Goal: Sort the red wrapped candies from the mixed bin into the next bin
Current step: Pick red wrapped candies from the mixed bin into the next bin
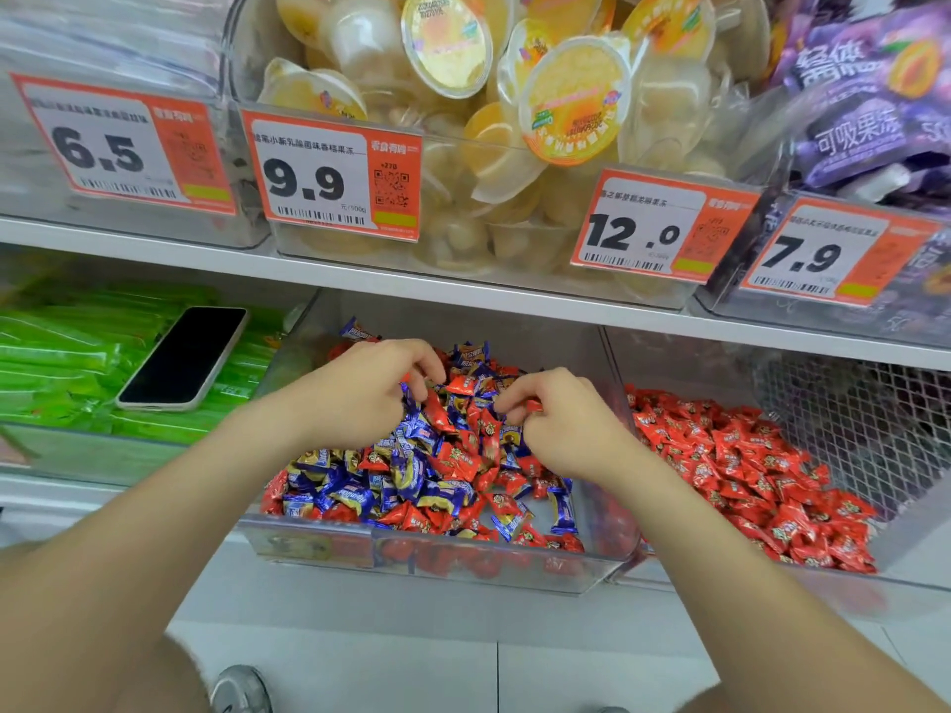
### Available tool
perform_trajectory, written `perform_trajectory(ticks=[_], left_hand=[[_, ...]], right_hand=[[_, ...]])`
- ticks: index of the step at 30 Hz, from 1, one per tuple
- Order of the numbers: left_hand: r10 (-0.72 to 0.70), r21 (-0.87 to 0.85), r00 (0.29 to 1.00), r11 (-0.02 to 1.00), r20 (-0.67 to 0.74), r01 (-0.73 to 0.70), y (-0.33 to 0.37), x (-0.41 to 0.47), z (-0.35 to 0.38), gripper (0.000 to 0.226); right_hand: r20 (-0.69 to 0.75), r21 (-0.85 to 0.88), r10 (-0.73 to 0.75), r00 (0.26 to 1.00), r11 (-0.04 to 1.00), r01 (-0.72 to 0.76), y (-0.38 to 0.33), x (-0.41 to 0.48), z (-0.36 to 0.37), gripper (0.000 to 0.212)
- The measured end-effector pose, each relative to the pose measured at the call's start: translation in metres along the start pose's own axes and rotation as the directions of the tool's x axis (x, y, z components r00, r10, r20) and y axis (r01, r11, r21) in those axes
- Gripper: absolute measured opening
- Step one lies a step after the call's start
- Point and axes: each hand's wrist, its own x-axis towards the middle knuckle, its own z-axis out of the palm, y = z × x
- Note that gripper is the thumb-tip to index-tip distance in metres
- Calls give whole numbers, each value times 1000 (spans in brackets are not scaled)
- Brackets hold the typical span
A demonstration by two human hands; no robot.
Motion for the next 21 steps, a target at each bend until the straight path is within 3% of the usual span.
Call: perform_trajectory(ticks=[3, 5, 7, 12, 15, 17, 21], left_hand=[[65, 100, 995, 992, 71, -72, 6, 0, 9, 40], [103, 205, 991, 972, 80, -118, 7, 0, 20, 35], [118, 299, 991, 945, 70, -134, 5, 4, 30, 41], [124, 430, 991, 893, 45, -131, 3, 12, 41, 20], [148, 413, 989, 901, 0, -135, 6, 12, 39, 15], [149, 369, 988, 921, -40, -124, 11, 9, 36, 12], [94, 411, 987, 911, -129, -33, 19, 5, 33, 32]], right_hand=[[96, -141, -36, 995, 989, 49, -5, -2, 10, 36], [123, -277, -78, 989, 955, 109, -3, -3, 22, 53], [122, -299, -80, 989, 948, 114, 0, -1, 31, 64], [115, -322, -85, 990, 939, 118, 5, 5, 30, 46], [95, -317, 2, 995, 948, 29, 7, 5, 27, 76], [94, -353, 47, 994, 936, -10, 6, 3, 28, 84], [103, -431, 71, 992, 902, -20, 2, -3, 32, 52]])
